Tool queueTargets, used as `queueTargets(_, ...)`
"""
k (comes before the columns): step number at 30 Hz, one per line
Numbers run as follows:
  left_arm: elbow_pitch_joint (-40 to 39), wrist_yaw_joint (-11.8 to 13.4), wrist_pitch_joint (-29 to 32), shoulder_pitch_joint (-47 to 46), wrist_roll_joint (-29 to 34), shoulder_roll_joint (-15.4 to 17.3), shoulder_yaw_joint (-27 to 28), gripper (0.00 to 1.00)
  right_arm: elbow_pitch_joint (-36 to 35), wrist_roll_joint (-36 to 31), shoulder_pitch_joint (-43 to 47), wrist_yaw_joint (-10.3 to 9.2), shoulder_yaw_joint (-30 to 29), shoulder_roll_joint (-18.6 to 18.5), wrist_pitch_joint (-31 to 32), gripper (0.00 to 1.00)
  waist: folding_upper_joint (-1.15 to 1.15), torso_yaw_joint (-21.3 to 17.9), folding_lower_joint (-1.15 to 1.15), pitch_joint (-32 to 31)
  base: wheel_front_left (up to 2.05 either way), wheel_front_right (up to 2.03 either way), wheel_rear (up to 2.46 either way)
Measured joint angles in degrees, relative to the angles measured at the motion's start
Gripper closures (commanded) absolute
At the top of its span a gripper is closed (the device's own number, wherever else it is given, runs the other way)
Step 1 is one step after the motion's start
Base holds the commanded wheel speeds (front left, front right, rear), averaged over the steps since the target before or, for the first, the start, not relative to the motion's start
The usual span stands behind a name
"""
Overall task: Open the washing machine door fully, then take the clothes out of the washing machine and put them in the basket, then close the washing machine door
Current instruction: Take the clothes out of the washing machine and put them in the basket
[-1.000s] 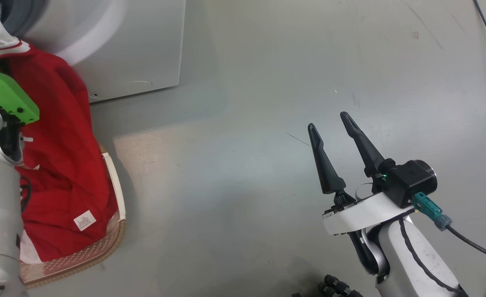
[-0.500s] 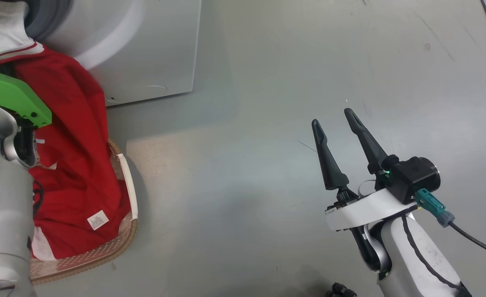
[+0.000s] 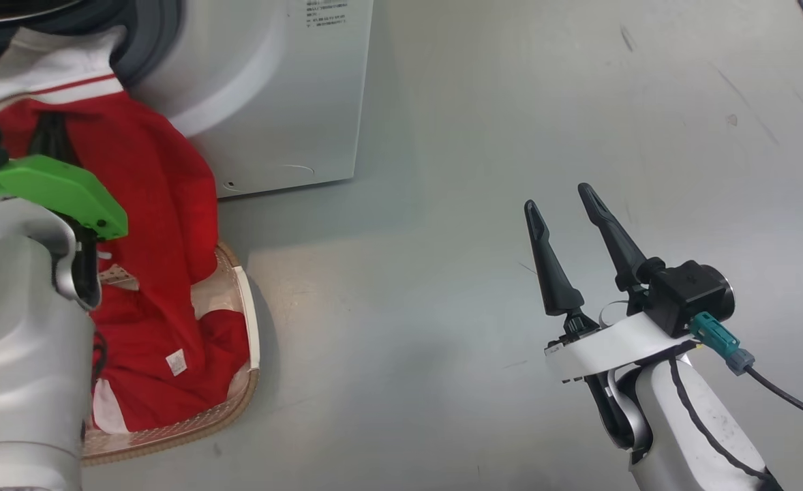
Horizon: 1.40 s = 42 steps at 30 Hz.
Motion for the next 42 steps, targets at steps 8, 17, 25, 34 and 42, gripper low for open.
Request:
queueTargets(8, -0.08, -0.92, -3.33, 4.33, 0.70, -1.78, -1.98, 1.00, 0.85, -0.41, 1.65, 0.01, -0.58, -0.68, 0.00, 0.00, 0.00, 2.16, 0.00, -3.19, 0.00, 0.00, 0.00)
queueTargets(17, -1.00, -1.03, -4.30, 9.51, 0.68, -2.11, -2.08, 1.00, 1.16, -0.41, 3.59, 0.01, -1.25, -1.44, 0.00, 0.00, 0.00, 4.72, 0.00, -6.53, 0.00, 0.00, 0.00)
queueTargets(25, -1.76, -1.02, -4.66, 12.91, 0.68, -1.91, -1.77, 1.00, 0.98, -0.41, 4.65, 0.00, -1.79, -1.92, 0.00, 0.00, 0.00, 7.30, 0.00, -8.17, 0.00, 0.00, 0.00)
queueTargets(34, 1.34, -1.02, -4.38, 18.30, 1.92, -1.05, -3.72, 1.00, 0.85, -0.41, 4.66, 0.08, -1.27, -1.90, 0.00, 0.00, 0.00, 8.49, 0.00, -8.71, 0.00, 0.00, 0.00)
queueTargets(42, 5.63, -0.97, 0.23, 20.12, 2.43, -0.98, -4.67, 1.00, 0.37, -0.49, 4.66, 0.35, -0.51, -1.88, 0.00, 0.00, 0.00, 7.51, 0.00, -7.65, 0.00, 0.00, 0.00)
